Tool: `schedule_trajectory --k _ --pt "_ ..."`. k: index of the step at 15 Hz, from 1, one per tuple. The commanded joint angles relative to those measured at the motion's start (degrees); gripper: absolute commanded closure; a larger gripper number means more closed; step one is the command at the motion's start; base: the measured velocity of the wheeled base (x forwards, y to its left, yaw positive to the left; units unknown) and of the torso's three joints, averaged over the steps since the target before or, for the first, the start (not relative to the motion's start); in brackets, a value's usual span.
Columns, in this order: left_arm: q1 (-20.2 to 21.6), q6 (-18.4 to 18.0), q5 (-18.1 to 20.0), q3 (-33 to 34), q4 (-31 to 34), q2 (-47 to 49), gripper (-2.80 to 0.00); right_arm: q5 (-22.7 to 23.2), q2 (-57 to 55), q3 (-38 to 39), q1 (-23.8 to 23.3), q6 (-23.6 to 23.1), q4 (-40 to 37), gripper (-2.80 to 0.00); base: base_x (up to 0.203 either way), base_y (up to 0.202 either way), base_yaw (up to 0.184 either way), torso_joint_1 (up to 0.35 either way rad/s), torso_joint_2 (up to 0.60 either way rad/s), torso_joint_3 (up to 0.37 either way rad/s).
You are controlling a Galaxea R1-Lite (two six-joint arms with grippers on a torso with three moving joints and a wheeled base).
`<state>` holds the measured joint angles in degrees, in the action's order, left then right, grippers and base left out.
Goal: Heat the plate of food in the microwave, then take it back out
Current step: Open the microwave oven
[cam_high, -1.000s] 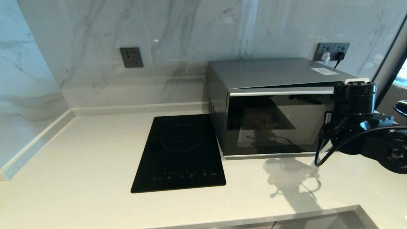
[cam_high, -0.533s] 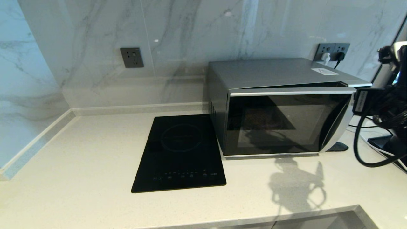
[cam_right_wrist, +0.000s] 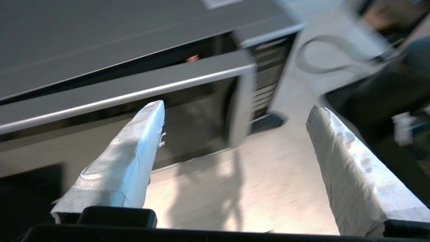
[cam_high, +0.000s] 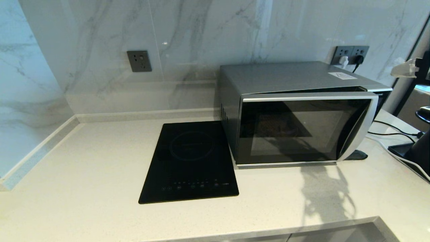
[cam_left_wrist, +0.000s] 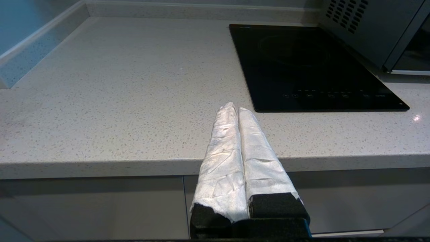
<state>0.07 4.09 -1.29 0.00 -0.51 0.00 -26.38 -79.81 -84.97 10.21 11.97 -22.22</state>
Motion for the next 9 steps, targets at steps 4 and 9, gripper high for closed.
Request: schedule_trajectory --k 4,9 --pt "0.01 0.04 -0.03 0.0 -0.02 0.09 0.0 15.76 -14.29 -17.33 -6.37 11.21 -13.85 -2.8 0.0 0.0 0.0 0.0 0.0 0.0" --pt "0.01 0.04 -0.03 0.0 -0.02 0.09 0.0 16.46 -22.5 -26.15 -9.61 11.74 -14.13 0.0 0.0 0.0 0.0 0.0 0.0 0.0"
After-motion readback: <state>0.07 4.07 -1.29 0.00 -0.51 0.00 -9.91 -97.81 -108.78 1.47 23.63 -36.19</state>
